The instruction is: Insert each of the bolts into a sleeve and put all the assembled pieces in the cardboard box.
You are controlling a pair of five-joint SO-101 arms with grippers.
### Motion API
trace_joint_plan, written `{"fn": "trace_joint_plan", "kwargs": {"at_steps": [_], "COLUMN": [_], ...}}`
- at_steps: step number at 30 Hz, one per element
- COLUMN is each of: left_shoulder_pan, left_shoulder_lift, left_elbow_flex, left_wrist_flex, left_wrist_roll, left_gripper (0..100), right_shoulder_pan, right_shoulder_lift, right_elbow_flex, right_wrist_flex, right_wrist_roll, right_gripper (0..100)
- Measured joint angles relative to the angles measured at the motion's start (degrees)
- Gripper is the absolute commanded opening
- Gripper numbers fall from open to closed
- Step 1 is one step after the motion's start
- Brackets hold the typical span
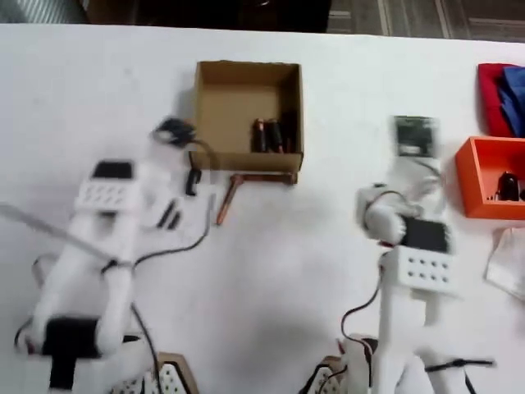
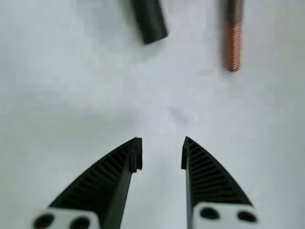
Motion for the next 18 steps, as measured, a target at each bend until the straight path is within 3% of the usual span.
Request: {"fn": "trace_joint_plan", "kwargs": {"at_steps": [4,9,18], "left_shoulder_pan": [6.86,10.55,14.15], "left_shoulder_lift": [8.70,20.84,35.60], "left_elbow_flex": [-10.11,-21.36,-35.25], "left_wrist_flex": [-0.26,-0.35,-0.35], "left_wrist_roll": [5.80,12.92,15.38], "left_gripper": [16,16,16], "right_shoulder_pan": [3.60,4.22,4.22], "right_shoulder_lift": [1.05,8.79,11.16], "right_elbow_flex": [0.09,0.09,0.09], "right_wrist_flex": [-4.57,-8.79,-7.74], "right_wrist_roll": [-1.93,-4.75,-5.63], "right_gripper": [2.2,2.2,2.2]}}
